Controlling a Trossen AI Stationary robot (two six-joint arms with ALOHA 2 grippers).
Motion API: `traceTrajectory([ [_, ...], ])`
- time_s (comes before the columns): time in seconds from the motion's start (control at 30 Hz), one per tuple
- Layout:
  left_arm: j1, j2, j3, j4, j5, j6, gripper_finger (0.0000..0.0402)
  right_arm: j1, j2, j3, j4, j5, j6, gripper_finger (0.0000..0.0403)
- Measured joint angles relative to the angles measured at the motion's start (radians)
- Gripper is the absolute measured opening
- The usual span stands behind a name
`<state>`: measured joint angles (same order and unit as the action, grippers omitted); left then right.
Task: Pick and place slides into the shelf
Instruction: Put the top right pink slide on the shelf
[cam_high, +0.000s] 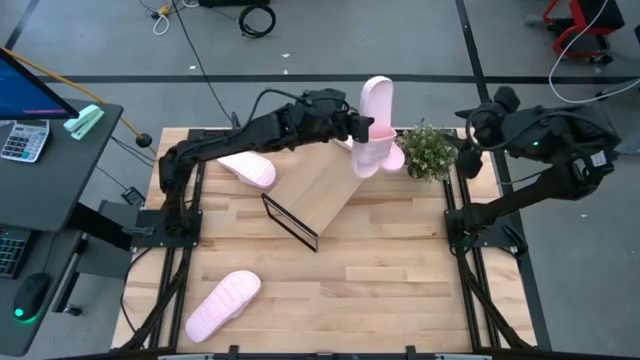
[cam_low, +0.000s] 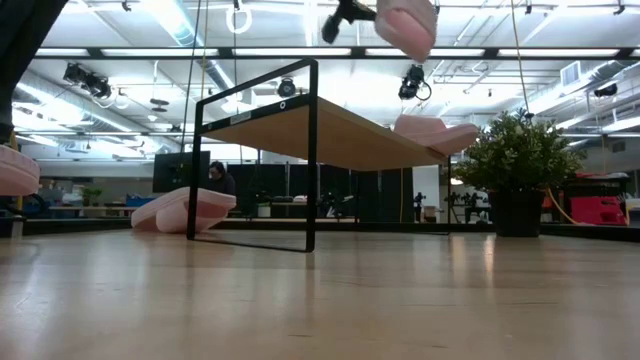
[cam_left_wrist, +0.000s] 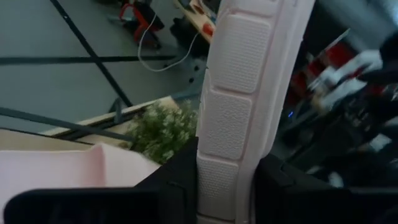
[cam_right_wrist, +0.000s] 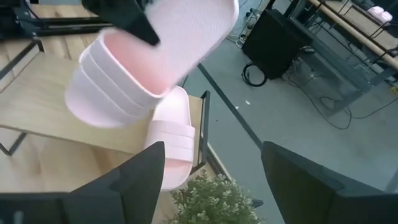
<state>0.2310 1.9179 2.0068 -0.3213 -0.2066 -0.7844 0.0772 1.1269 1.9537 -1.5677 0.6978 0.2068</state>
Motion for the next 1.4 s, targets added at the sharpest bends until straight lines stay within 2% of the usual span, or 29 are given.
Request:
traceTrajectory([
  [0.17,0.002,0.001,-0.140,0.229,0.020,-0.135,0.0105,0.000,0.002,0.000,0.000,0.000,0.002,0.0273],
  [0.3,0.001,0.001,-0.220,0.296,-0.027,-0.223,0.0110,0.000,0.008,0.000,0.000,0.000,-0.005,0.0271],
  [0.37,-0.003,0.001,-0.250,0.313,-0.090,-0.268,0.0108,0.000,0.010,0.000,0.000,0.000,-0.010,0.0270],
  [0.57,-0.039,0.001,-0.297,0.356,-0.371,-0.363,0.0101,0.000,0.010,0.000,0.000,0.000,-0.024,0.0270],
  [0.67,-0.064,0.001,-0.296,0.366,-0.456,-0.364,0.0107,0.000,0.010,0.000,0.000,0.000,-0.024,0.0270],
  [0.77,-0.086,0.001,-0.296,0.363,-0.496,-0.365,0.0112,0.000,0.009,0.000,0.000,0.000,-0.024,0.0270],
  [0.9,-0.135,0.001,-0.296,0.363,-0.635,-0.398,0.0109,0.000,0.009,0.000,0.000,0.000,-0.025,0.0270],
  [1.1,-0.178,0.001,-0.296,0.348,-0.683,-0.408,0.0099,0.000,0.009,0.000,0.000,0.001,-0.036,0.0270],
  [1.4,-0.192,-0.017,-0.296,0.344,-0.745,-0.375,0.0111,0.000,0.006,0.000,0.000,0.001,-0.052,0.0270],
])
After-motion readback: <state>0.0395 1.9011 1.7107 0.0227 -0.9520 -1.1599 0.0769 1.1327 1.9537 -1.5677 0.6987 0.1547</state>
